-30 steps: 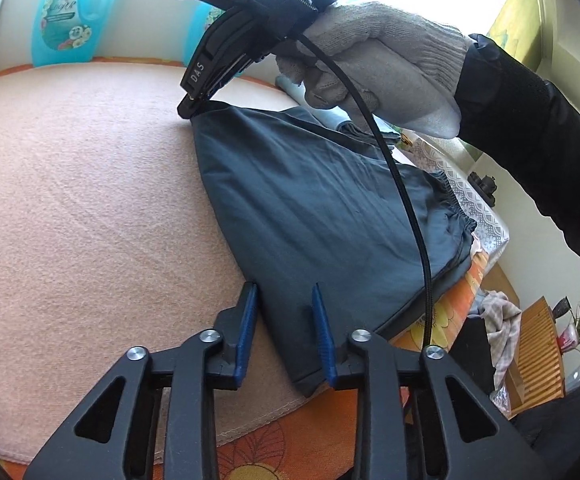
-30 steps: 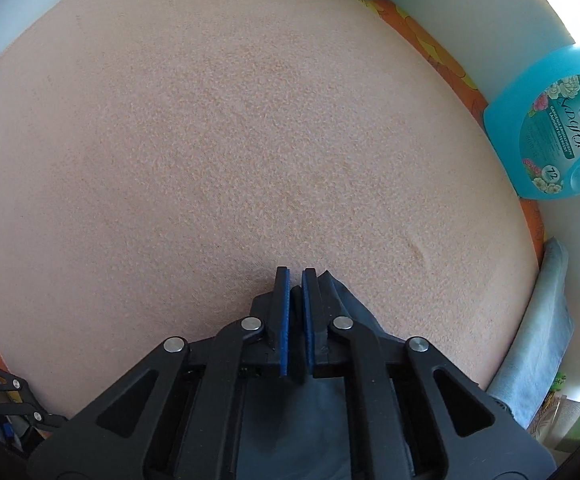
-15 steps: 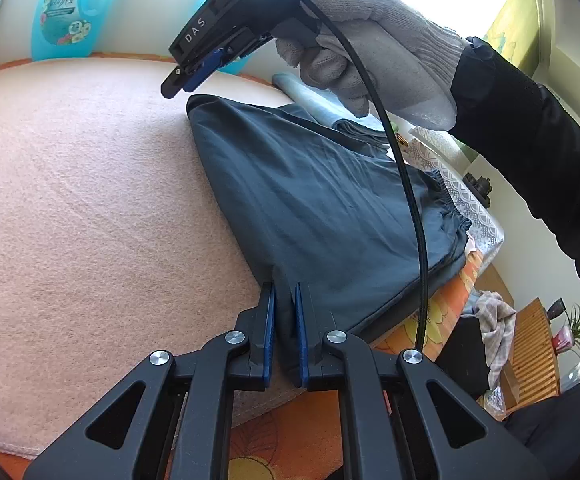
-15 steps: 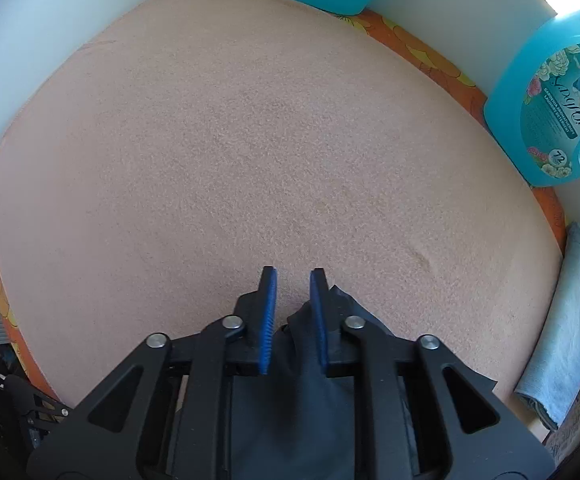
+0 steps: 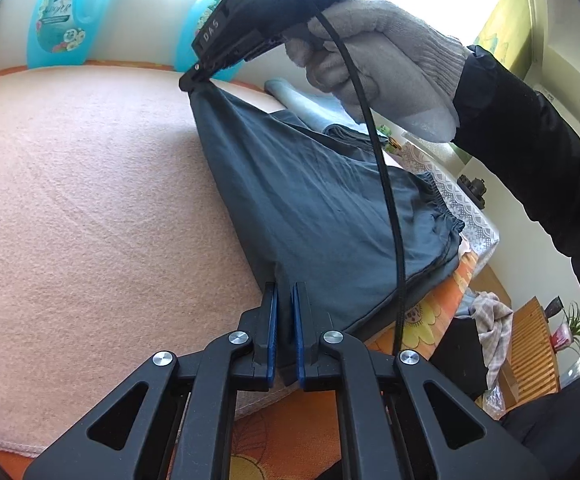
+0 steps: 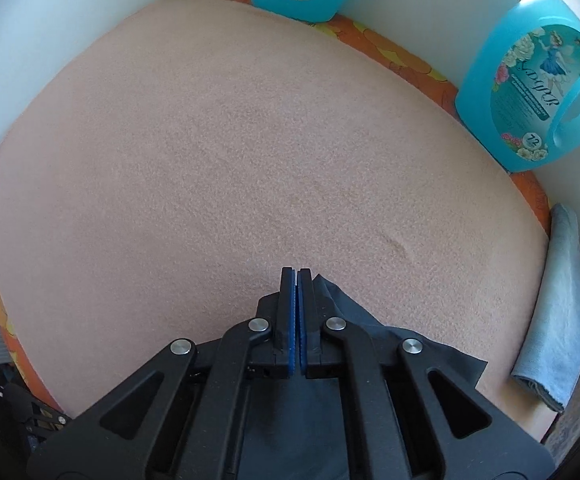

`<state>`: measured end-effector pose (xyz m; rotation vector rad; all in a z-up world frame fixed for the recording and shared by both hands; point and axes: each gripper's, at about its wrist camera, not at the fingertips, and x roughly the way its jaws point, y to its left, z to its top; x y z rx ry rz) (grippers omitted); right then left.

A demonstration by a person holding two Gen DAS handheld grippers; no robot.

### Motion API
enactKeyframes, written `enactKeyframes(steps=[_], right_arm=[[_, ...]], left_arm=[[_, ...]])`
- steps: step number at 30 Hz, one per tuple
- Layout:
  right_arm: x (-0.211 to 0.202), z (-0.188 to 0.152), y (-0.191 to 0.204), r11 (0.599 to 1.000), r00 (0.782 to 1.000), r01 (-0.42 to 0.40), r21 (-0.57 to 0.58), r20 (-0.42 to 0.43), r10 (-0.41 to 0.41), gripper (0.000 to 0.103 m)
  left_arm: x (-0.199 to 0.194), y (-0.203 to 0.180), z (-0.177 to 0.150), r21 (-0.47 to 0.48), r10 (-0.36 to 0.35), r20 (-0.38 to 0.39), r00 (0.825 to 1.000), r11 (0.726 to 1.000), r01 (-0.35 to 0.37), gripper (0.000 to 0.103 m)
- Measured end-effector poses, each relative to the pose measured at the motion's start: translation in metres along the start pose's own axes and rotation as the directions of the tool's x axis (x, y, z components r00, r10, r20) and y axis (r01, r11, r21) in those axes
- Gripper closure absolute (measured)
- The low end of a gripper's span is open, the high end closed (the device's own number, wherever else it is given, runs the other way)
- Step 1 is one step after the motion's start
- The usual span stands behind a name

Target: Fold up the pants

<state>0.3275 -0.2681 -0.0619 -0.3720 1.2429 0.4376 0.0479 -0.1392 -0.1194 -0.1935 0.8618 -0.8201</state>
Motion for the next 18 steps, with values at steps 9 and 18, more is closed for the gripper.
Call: enactKeyframes(steps=[9, 18], right_arm=[[0.009, 0.003, -0.013, 0.992, 0.999, -0.015, 0.126, 0.051, 0.008, 0.101], [-0.07, -0.109, -0.002, 0.978, 0.977, -0.124, 0.166, 0.192, 0.091, 0.074]], left_arm=[[-0.007, 0.003, -0.002, -0.004, 0.013, 0.0, 1.0, 1.0, -0.013, 0.097], [-0.039, 0.034, 0.012, -0.016, 0.073, 0.011, 0.997, 0.997, -0.073, 0.095]])
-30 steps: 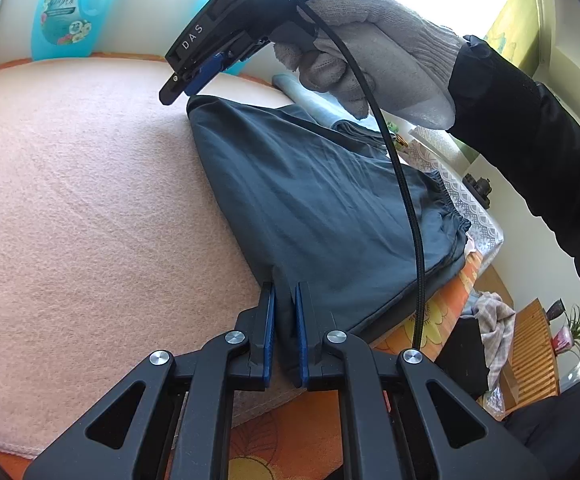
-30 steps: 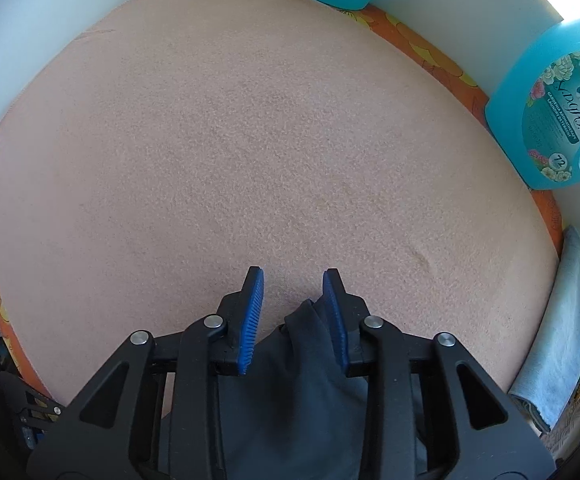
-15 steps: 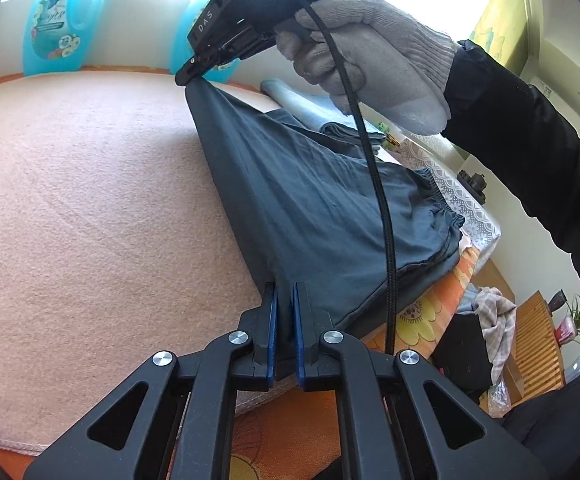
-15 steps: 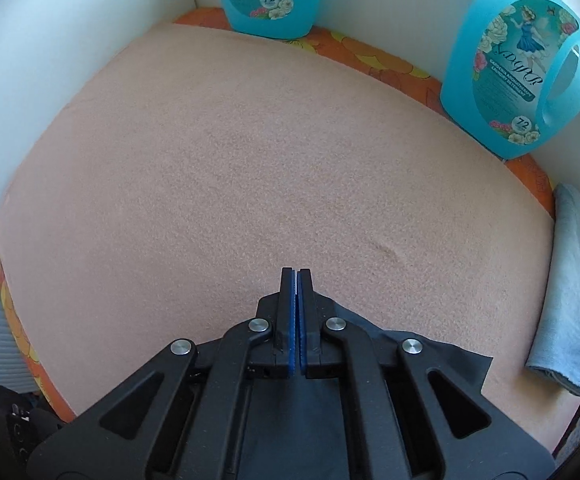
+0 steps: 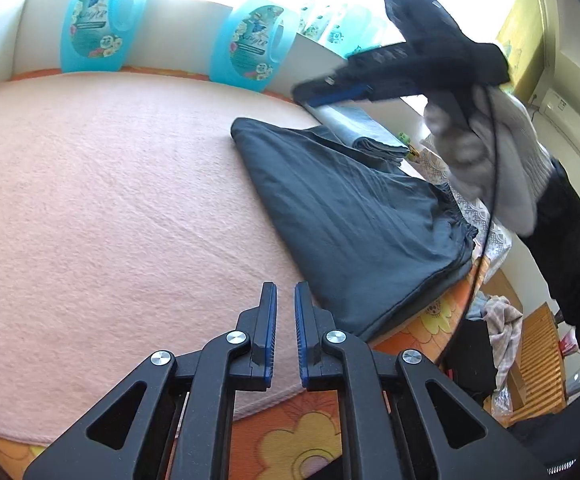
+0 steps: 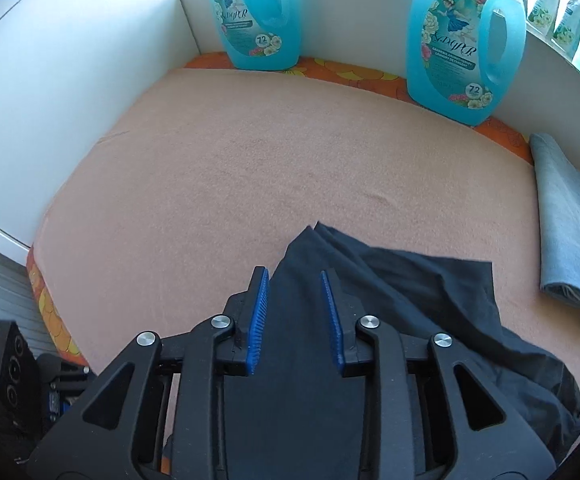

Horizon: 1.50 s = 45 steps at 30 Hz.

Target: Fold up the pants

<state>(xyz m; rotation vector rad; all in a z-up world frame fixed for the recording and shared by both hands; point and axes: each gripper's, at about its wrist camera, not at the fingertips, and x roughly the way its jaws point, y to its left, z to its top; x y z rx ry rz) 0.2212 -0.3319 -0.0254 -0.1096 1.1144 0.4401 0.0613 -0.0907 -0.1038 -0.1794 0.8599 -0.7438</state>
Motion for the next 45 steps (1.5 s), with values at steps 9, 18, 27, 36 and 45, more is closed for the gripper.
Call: enactKeyframes(steps=[9, 18, 27, 36, 45], right_arm=[[-0.041, -0.109, 0.023, 0.997, 0.997, -0.047, 0.065, 0.062, 0.043, 0.066], [-0.024, -0.144, 0.057, 0.996, 0.988, -0.073, 0.04, 0.14, 0.067, 0.045], [-0.002, -0.158, 0.091, 0.996, 0.983, 0.082, -0.023, 0.167, -0.077, 0.045], [0.012, -0.164, 0.107, 0.973, 0.96, 0.222, -0.061, 0.188, -0.207, 0.045], [0.004, -0.172, 0.104, 0.974, 0.953, 0.224, -0.013, 0.211, -0.217, 0.077]], left_arm=[[-0.004, 0.007, 0.052, 0.063, 0.029, -0.003, 1.0, 0.998, -0.029, 0.059], [0.05, 0.007, 0.116, 0.092, 0.011, -0.097, 0.995, 0.996, -0.002, 0.058], [0.114, 0.035, 0.131, -0.038, 0.047, -0.184, 0.982, 0.998, -0.055, 0.058], [0.133, 0.045, 0.134, -0.082, 0.054, -0.189, 0.98, 0.994, -0.07, 0.058], [0.142, 0.039, 0.143, -0.131, 0.043, -0.13, 0.991, 0.989, -0.061, 0.094]])
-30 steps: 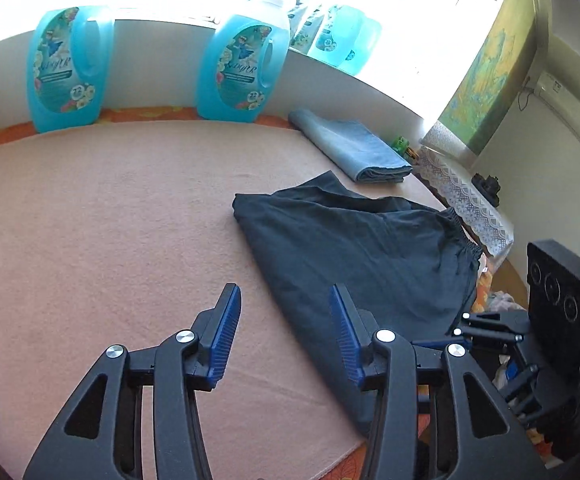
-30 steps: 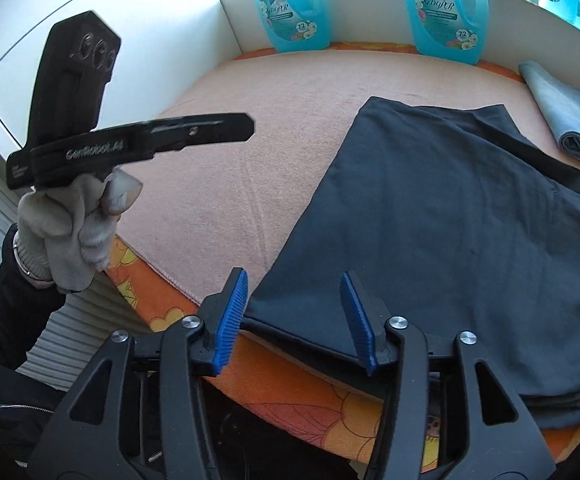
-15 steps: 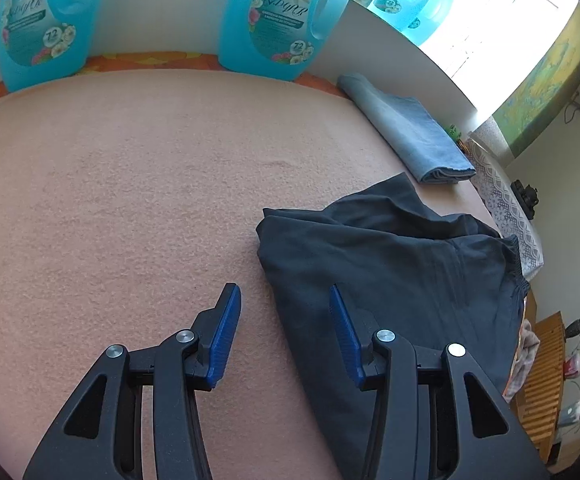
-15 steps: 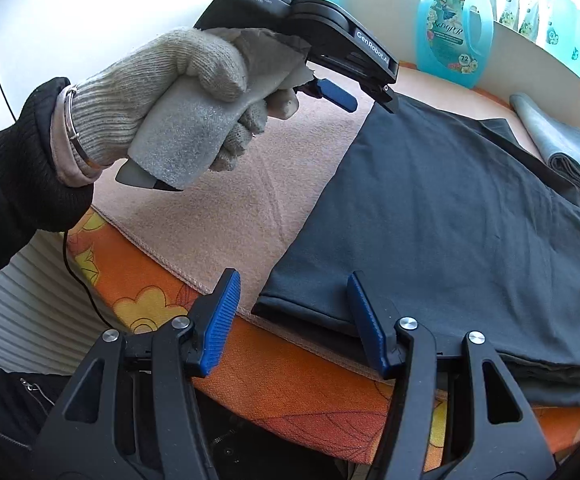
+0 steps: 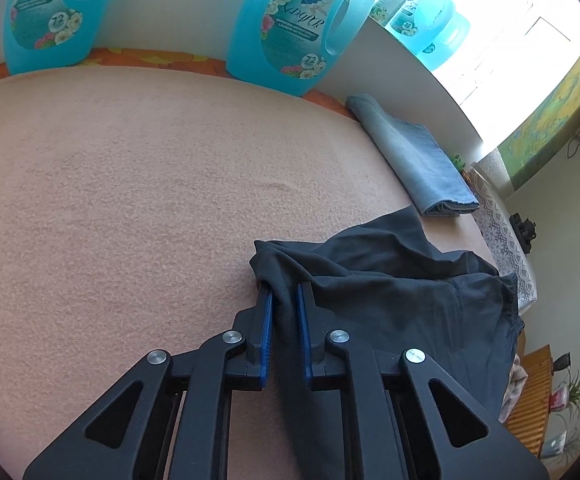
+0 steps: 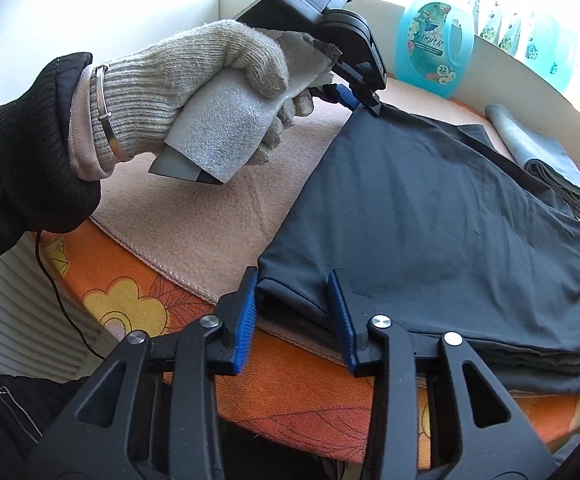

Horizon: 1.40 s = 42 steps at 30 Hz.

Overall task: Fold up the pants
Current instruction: 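Grasp the black pants edge with the left gripper while the right gripper grasps the fabric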

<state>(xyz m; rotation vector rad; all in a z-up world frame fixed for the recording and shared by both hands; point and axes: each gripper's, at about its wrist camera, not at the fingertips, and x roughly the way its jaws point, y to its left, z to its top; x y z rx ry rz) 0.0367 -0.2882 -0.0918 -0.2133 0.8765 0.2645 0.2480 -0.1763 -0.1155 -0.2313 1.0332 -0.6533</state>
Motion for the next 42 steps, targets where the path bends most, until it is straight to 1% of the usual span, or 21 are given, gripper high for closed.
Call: enactKeyframes(steps=[1, 2, 4, 8, 11, 15, 18, 20, 21, 22, 23, 24, 25, 26, 27, 28, 29, 32, 35, 38, 42], right_arm=[[-0.003, -0.002, -0.002, 1.0, 1.0, 0.002, 0.009, 0.007, -0.002, 0.088], [-0.007, -0.002, -0.004, 1.0, 1.0, 0.003, 0.02, 0.017, -0.003, 0.091], [-0.015, -0.002, -0.008, 0.999, 0.999, -0.015, 0.04, 0.04, 0.013, 0.092], [-0.032, 0.004, -0.017, 0.998, 0.995, -0.023, 0.061, 0.099, 0.017, 0.093], [-0.05, 0.006, -0.029, 0.996, 0.989, -0.028, 0.082, 0.15, 0.016, 0.093], [-0.07, 0.008, -0.06, 0.986, 0.978, -0.064, 0.154, 0.204, 0.031, 0.094], [-0.082, 0.006, -0.085, 0.98, 0.971, -0.047, 0.193, 0.24, -0.001, 0.094], [-0.089, 0.001, -0.1, 0.972, 0.968, -0.055, 0.228, 0.252, -0.005, 0.094], [-0.091, -0.001, -0.107, 0.968, 0.967, -0.061, 0.243, 0.254, -0.003, 0.094], [-0.092, -0.003, -0.112, 0.966, 0.967, -0.055, 0.251, 0.255, -0.011, 0.094], [-0.093, -0.005, -0.117, 0.965, 0.966, -0.044, 0.257, 0.258, -0.025, 0.094], [-0.092, -0.007, -0.122, 0.963, 0.965, -0.037, 0.266, 0.259, -0.035, 0.094], [-0.092, -0.009, -0.127, 0.959, 0.965, -0.04, 0.28, 0.26, -0.036, 0.094], [-0.095, -0.011, -0.132, 0.954, 0.964, -0.051, 0.297, 0.265, -0.031, 0.094], [-0.095, -0.012, -0.137, 0.948, 0.962, -0.064, 0.312, 0.271, -0.025, 0.094], [-0.096, -0.013, -0.14, 0.944, 0.961, -0.073, 0.322, 0.276, -0.02, 0.094], [-0.096, -0.014, -0.141, 0.943, 0.96, -0.077, 0.323, 0.279, -0.018, 0.094], [-0.096, -0.014, -0.136, 0.949, 0.958, -0.073, 0.305, 0.286, -0.018, 0.094], [-0.094, -0.013, -0.131, 0.953, 0.959, -0.083, 0.292, 0.284, -0.003, 0.094], [-0.092, -0.014, -0.127, 0.956, 0.959, -0.081, 0.282, 0.283, -0.002, 0.094], [-0.091, -0.014, -0.125, 0.955, 0.958, -0.095, 0.28, 0.285, 0.012, 0.094]], left_arm=[[-0.002, -0.003, 0.001, 0.01, 0.002, 0.01, 1.0, 1.0, -0.002, 0.094], [-0.004, -0.006, 0.002, 0.017, 0.003, 0.019, 1.0, 1.0, -0.003, 0.094], [-0.011, -0.011, 0.006, 0.029, 0.002, 0.038, 0.999, 1.0, -0.003, 0.095], [-0.024, -0.023, 0.017, 0.031, -0.018, 0.083, 0.996, 0.999, 0.016, 0.098], [-0.03, -0.041, 0.027, 0.065, -0.016, 0.109, 0.994, 0.998, 0.009, 0.099], [-0.029, -0.077, 0.035, 0.129, -0.02, 0.128, 0.992, 0.992, 0.003, 0.1], [-0.023, -0.103, 0.038, 0.172, -0.026, 0.126, 0.992, 0.985, 0.004, 0.1], [-0.025, -0.116, 0.041, 0.21, -0.015, 0.136, 0.991, 0.978, -0.014, 0.1], [-0.03, -0.119, 0.042, 0.216, 0.003, 0.153, 0.988, 0.976, -0.036, 0.1], [-0.035, -0.119, 0.044, 0.214, 0.004, 0.155, 0.988, 0.976, -0.037, 0.1], [-0.038, -0.118, 0.045, 0.214, -0.001, 0.139, 0.99, 0.976, -0.029, 0.1], [-0.042, -0.116, 0.044, 0.213, 0.014, 0.132, 0.991, 0.976, -0.042, 0.1], [-0.046, -0.113, 0.042, 0.212, 0.035, 0.135, 0.99, 0.975, -0.064, 0.096], [-0.05, -0.11, 0.04, 0.206, 0.053, 0.127, 0.99, 0.975, -0.079, 0.084], [-0.052, -0.105, 0.038, 0.189, 0.062, 0.1, 0.993, 0.979, -0.081, 0.072], [-0.053, -0.1, 0.036, 0.166, 0.069, 0.065, 0.995, 0.983, -0.079, 0.049], [-0.054, -0.094, 0.032, 0.143, 0.074, 0.046, 0.996, 0.987, -0.08, 0.045], [-0.057, -0.079, 0.02, 0.086, 0.076, 0.003, 0.997, 0.993, -0.076, 0.045], [-0.051, -0.065, 0.015, 0.006, 0.048, -0.041, 0.998, 0.999, -0.048, 0.045], [-0.04, -0.061, 0.011, -0.008, 0.082, -0.103, 0.991, 0.997, -0.083, 0.045], [-0.032, -0.045, 0.009, -0.079, 0.044, -0.134, 0.99, 0.995, -0.054, 0.045]])
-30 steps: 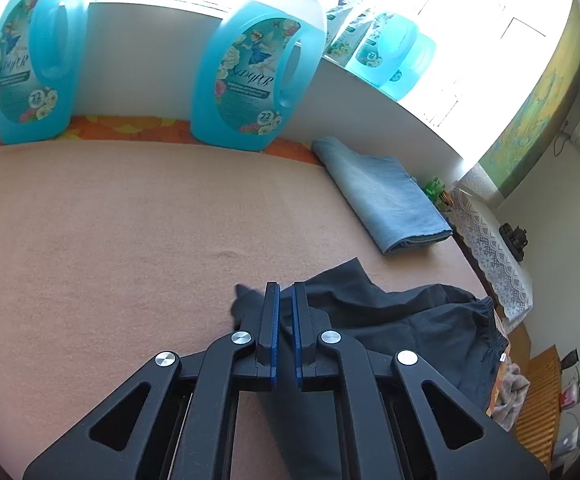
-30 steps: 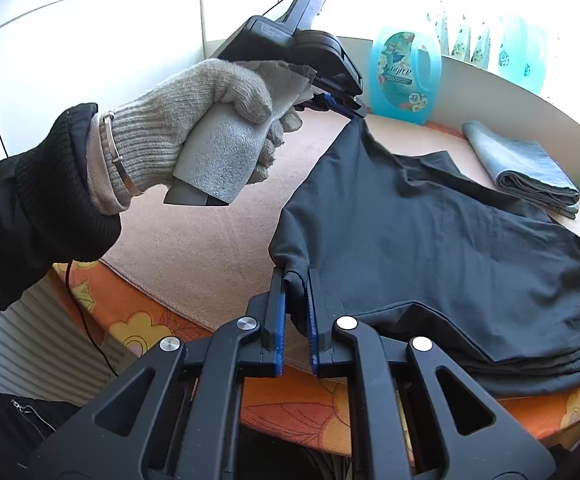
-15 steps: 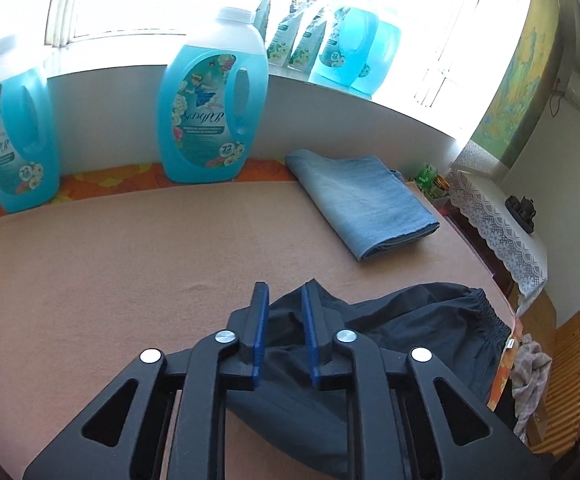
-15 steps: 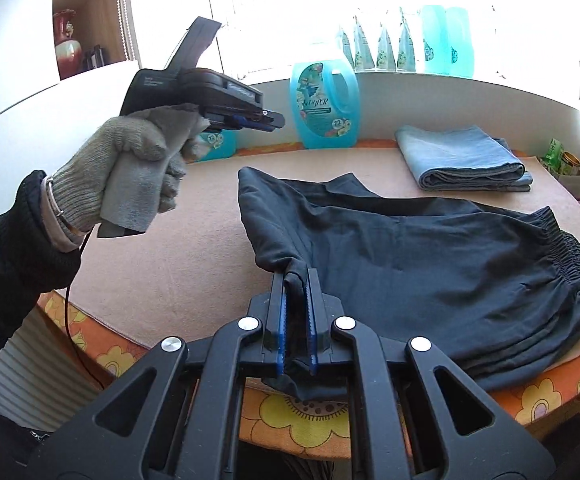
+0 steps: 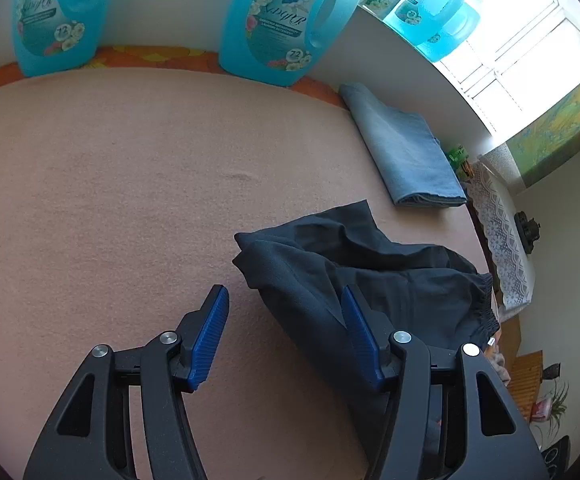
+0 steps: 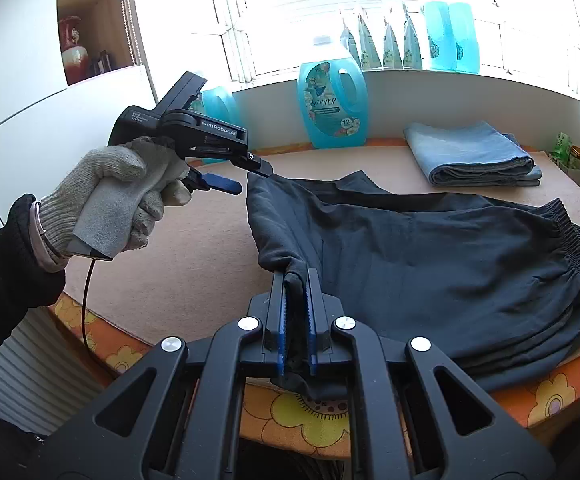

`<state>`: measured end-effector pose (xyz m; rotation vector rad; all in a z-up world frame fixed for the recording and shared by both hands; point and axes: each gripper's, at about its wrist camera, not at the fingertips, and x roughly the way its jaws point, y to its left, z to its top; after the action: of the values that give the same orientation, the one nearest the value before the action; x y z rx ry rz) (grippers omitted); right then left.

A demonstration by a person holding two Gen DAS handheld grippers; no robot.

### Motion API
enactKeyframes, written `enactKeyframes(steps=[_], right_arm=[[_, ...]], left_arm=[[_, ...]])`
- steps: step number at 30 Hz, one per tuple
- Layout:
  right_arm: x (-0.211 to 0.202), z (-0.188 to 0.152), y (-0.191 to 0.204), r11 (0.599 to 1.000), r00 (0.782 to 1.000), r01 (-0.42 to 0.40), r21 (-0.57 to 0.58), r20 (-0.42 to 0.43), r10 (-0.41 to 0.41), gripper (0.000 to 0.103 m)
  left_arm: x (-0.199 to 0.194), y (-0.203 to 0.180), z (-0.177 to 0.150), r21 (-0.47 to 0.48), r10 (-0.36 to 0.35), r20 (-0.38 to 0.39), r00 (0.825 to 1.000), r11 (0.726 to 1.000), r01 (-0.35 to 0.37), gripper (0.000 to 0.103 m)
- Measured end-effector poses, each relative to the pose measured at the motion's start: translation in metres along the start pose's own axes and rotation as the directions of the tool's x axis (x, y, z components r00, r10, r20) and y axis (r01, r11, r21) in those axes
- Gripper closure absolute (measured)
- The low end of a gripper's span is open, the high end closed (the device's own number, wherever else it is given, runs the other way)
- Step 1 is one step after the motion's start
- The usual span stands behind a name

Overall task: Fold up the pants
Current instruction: 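Grasp the black pants edge with the left gripper while the right gripper grasps the fabric, then lift the pants with both grippers and fold them over onto themselves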

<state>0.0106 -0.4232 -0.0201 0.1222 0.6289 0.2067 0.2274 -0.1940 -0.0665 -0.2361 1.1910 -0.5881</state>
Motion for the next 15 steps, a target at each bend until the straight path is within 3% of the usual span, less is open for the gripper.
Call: enactKeyframes(steps=[3, 4, 5, 6, 10, 15], right_arm=[[0.0, -0.001, 0.005, 1.0, 1.0, -0.002, -0.016, 0.0, 0.002, 0.094], [0.0, -0.002, 0.006, 1.0, 1.0, -0.001, -0.021, 0.0, 0.001, 0.094], [-0.001, -0.002, 0.007, 1.0, 1.0, -0.001, -0.02, 0.0, 0.001, 0.094], [-0.002, -0.003, 0.006, 1.0, 1.0, -0.004, -0.017, 0.0, 0.004, 0.094], [-0.008, -0.002, -0.002, 1.0, 1.0, 0.001, 0.0, 0.008, -0.001, 0.094], [-0.027, 0.002, -0.025, 0.999, 0.999, 0.016, 0.045, 0.043, -0.018, 0.094]], left_arm=[[0.012, 0.01, 0.003, -0.049, -0.039, -0.002, 0.999, 0.998, 0.039, 0.048], [0.016, 0.011, 0.004, -0.061, -0.061, 0.005, 0.998, 0.996, 0.061, 0.058], [0.021, 0.011, 0.004, -0.066, -0.085, 0.008, 0.996, 0.994, 0.086, 0.083], [0.024, 0.01, 0.004, -0.067, -0.102, 0.012, 0.995, 0.993, 0.102, 0.092], [0.023, -0.013, 0.008, -0.009, -0.117, 0.05, 0.992, 0.993, 0.118, 0.096], [0.013, -0.063, 0.026, 0.066, -0.19, 0.092, 0.978, 0.981, 0.184, 0.096]])
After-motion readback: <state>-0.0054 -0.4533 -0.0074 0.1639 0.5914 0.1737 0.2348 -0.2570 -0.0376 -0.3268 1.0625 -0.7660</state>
